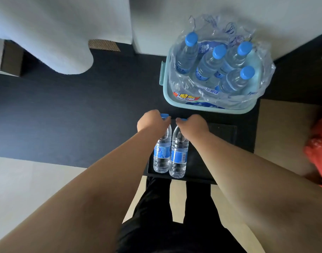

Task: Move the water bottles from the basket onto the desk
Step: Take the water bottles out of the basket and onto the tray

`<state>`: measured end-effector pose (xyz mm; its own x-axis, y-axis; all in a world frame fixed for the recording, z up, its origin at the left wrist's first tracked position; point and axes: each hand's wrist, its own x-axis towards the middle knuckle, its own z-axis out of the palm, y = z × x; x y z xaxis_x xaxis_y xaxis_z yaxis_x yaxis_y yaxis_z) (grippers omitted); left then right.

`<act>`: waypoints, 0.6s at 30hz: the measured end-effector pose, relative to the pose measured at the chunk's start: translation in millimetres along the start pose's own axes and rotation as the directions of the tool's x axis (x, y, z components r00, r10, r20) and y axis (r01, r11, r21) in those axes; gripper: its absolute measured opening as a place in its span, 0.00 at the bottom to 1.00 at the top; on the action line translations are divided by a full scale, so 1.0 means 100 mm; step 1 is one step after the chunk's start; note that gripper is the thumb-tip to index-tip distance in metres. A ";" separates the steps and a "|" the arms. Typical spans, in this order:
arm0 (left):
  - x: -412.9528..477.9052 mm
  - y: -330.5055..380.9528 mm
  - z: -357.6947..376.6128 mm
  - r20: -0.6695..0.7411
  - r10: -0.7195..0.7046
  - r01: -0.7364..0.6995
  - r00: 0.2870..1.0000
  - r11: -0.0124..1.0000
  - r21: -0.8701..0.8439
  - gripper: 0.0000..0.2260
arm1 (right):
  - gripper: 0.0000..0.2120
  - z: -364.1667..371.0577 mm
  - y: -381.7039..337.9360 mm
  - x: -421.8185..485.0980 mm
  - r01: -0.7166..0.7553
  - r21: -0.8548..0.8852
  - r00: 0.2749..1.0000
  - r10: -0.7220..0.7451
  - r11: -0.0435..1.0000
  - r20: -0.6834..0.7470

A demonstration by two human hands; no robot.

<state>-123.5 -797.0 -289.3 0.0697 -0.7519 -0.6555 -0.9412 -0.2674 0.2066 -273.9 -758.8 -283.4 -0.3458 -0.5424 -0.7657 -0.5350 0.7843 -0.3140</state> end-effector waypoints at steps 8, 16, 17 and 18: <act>0.11 0.06 0.19 0.012 -0.035 0.035 0.999 0.999 0.042 0.15 | 0.22 0.10 0.11 0.19 -0.015 -0.036 1.000 0.015 0.999 -0.021; -0.10 0.01 0.04 -0.029 0.006 -0.005 1.000 0.999 0.046 0.16 | 0.17 -0.06 0.21 -0.04 0.078 -0.112 0.997 -0.075 0.991 0.026; -0.14 0.02 -0.02 -0.044 0.019 -0.017 0.999 0.999 0.041 0.16 | 0.16 -0.11 0.22 -0.09 0.096 -0.123 0.995 -0.094 0.988 0.027; -0.18 0.03 -0.09 -0.059 0.037 -0.035 0.998 0.999 0.034 0.15 | 0.15 -0.17 0.23 -0.14 0.113 -0.134 0.994 -0.110 0.985 0.028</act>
<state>-124.5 -789.7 -270.8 0.0541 -0.7953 -0.6038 -0.9537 -0.2202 0.2047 -293.9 -738.4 -270.0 -0.2634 -0.6167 -0.7418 -0.6687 0.6709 -0.3204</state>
